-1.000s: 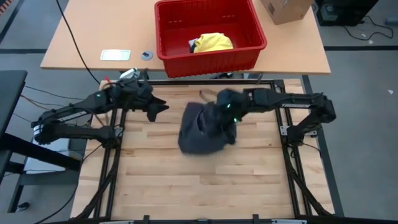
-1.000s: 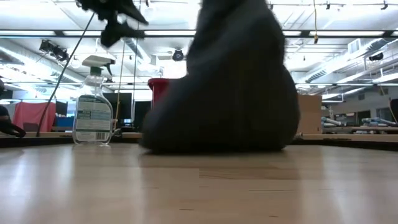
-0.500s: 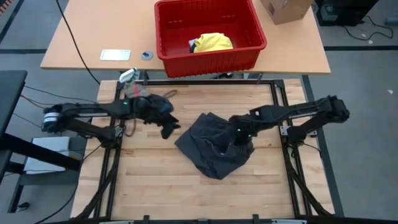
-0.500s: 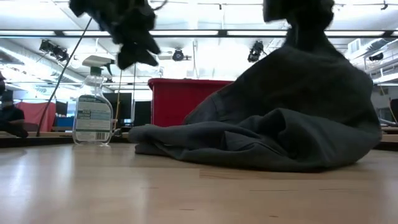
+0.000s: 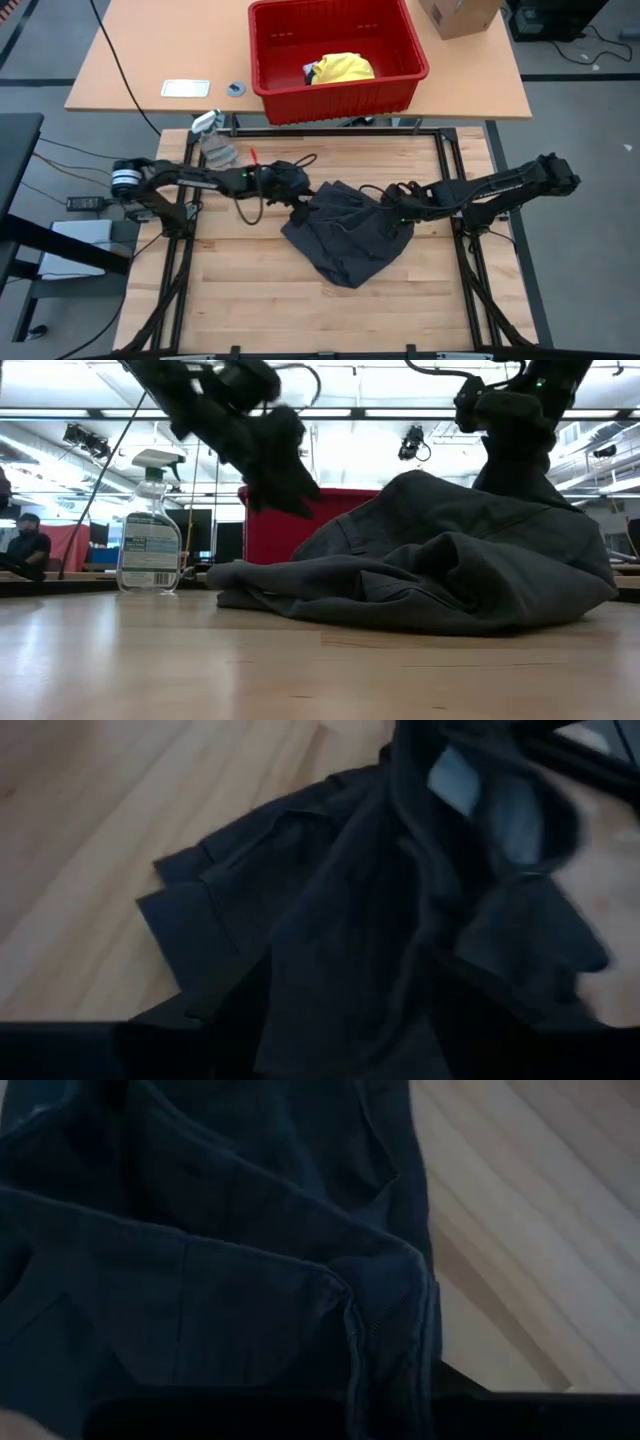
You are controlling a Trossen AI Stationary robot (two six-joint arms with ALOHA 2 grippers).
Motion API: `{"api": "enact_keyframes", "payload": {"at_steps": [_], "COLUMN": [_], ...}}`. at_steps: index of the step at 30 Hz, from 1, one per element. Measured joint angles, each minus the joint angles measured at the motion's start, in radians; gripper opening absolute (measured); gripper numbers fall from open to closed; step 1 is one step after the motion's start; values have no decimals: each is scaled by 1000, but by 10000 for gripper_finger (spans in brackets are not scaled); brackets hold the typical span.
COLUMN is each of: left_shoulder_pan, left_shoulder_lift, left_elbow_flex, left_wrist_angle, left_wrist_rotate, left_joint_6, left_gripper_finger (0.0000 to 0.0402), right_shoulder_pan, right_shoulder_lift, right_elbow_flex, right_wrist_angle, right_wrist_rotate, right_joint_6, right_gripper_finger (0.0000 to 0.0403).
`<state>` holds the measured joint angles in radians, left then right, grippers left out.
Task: Fold Laundry from Bin
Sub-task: Fold the black short
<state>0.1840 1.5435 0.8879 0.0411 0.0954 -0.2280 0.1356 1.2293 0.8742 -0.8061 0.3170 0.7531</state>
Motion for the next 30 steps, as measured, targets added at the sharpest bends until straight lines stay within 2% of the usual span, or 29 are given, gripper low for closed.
{"api": "enact_keyframes", "payload": {"at_steps": [2, 4, 6, 8, 12, 16, 20, 24, 27, 30], "left_shoulder_pan": [16, 33, 39, 35, 20, 6, -8, -9, 11, 44], "left_shoulder_lift": [47, 83, 101, 103, 102, 102, 101, 109, 115, 120], "left_elbow_flex": [0, 0, 0, 0, 0, 0, 0, 0, 0, 1], "left_wrist_angle": [41, 41, 9, -65, -199, -249, -234, -214, -188, -134], "left_wrist_rotate": [36, 135, 211, 225, 144, 49, -62, -125, -176, -194], "left_joint_6": [27, 39, 42, 71, 179, 357, 609, 877, 986, 1025], "left_gripper_finger": [268, 273, 274, 274, 274, 274, 274, 274, 272, 258], "right_shoulder_pan": [0, 0, 0, 1, 7, 10, 10, 9, 9, 9], "right_shoulder_lift": [7, 10, 11, 11, 11, 11, 11, 11, 11, 11], "right_elbow_flex": [-1, -1, -1, -1, -1, -1, -1, -1, -1, -1], "right_wrist_angle": [-1, -8, -33, -49, -95, -140, -178, -163, -128, -92], "right_wrist_rotate": [3, 3, 3, 15, 32, 33, 65, 86, 86, 85], "right_joint_6": [12, 45, 98, 157, 223, 243, 247, 220, 216, 222], "right_gripper_finger": [18, 18, 18, 18, 18, 18, 18, 18, 18, 18]}}
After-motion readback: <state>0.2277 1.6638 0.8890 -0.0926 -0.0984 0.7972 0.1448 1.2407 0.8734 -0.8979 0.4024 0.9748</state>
